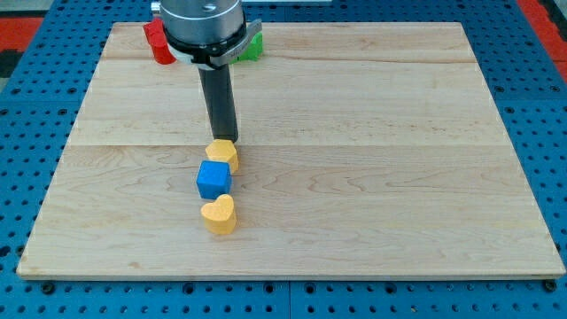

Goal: Push the cube slightly to right

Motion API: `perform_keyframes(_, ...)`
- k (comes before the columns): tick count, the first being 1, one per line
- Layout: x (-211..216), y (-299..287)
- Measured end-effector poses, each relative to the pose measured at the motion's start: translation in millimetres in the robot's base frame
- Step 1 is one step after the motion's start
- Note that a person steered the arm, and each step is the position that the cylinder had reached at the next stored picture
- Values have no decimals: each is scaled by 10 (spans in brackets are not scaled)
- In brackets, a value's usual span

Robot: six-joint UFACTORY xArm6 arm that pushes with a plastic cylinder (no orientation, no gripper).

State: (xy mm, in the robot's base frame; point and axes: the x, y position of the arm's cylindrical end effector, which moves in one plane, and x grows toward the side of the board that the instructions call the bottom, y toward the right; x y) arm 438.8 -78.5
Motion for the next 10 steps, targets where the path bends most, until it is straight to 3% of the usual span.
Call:
perform_keyframes(2,-222,133)
perform_keyframes(3,-121,-604)
perform_keyframes(4,145,-949)
perform_keyframes(5,583,-757)
perform_keyframes(7,832,-507)
perform_keyframes(10,632,-277)
